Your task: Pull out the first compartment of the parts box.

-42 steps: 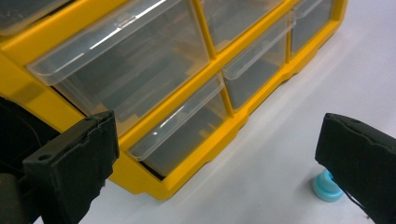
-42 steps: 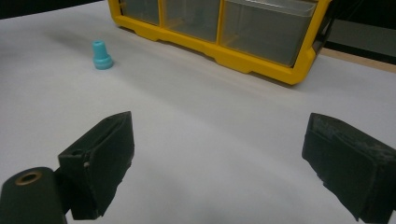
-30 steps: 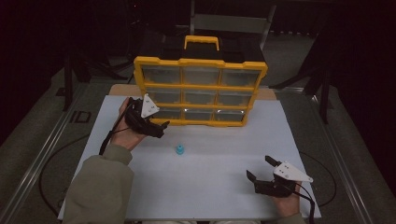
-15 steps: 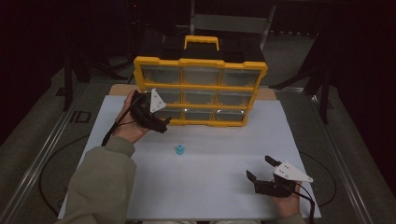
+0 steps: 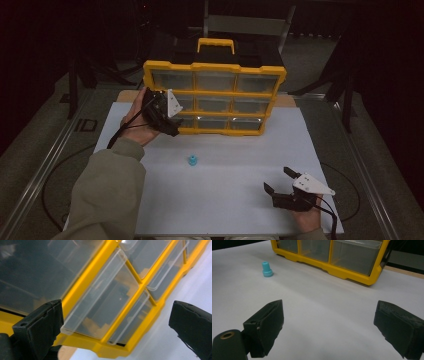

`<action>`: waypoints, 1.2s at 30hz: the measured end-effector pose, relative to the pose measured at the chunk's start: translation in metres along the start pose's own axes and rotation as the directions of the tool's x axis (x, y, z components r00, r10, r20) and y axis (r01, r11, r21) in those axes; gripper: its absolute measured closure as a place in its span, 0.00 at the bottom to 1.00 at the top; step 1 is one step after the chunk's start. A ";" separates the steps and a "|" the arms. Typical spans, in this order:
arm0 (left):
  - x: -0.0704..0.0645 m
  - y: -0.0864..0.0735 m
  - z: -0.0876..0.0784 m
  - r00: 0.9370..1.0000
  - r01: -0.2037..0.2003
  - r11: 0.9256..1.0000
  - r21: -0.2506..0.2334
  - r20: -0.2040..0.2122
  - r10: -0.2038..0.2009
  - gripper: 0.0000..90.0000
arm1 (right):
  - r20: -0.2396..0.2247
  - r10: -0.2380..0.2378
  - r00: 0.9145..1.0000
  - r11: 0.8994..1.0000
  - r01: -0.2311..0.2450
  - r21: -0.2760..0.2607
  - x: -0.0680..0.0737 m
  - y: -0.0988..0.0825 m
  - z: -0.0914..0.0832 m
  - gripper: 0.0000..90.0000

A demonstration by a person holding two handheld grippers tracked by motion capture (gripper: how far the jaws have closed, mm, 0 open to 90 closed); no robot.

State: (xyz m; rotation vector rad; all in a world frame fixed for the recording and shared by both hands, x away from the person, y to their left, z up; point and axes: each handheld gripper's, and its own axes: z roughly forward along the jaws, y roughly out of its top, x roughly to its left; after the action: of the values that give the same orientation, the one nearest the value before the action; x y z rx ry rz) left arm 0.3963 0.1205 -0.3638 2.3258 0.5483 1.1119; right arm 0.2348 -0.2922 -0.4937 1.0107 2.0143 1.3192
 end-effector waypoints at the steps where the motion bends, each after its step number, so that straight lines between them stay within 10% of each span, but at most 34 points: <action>1: 0.000 0.001 0.000 1.000 -0.014 1.000 0.005 -0.006 0.014 0.00 | 0.001 -0.001 1.000 1.000 0.001 0.001 0.000 0.000 0.000 0.10; 10: 0.001 0.006 0.002 0.992 -0.103 0.994 0.038 -0.074 0.105 0.00 | -0.001 0.000 1.000 1.000 0.000 0.002 0.000 0.000 0.001 0.10; 21: 0.004 0.016 -0.002 0.965 -0.207 0.975 0.084 -0.144 0.217 0.00 | -0.001 -0.001 1.000 1.000 0.001 0.003 -0.001 -0.001 0.001 0.10; 27: 0.007 0.019 -0.003 0.948 -0.242 0.966 0.092 -0.189 0.256 0.01 | -0.002 -0.003 1.000 1.000 0.003 0.004 -0.001 -0.001 0.001 0.10; 36: 0.011 0.024 -0.002 0.904 -0.302 0.945 0.125 -0.277 0.326 0.01 | -0.004 -0.002 1.000 1.000 0.002 0.005 0.000 -0.001 0.001 0.10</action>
State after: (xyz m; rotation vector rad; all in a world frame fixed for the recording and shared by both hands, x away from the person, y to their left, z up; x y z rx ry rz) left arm 0.4049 0.1082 -0.3421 2.3881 0.3289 1.6339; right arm 0.2354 -0.2918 -0.4950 1.0089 2.0222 1.3167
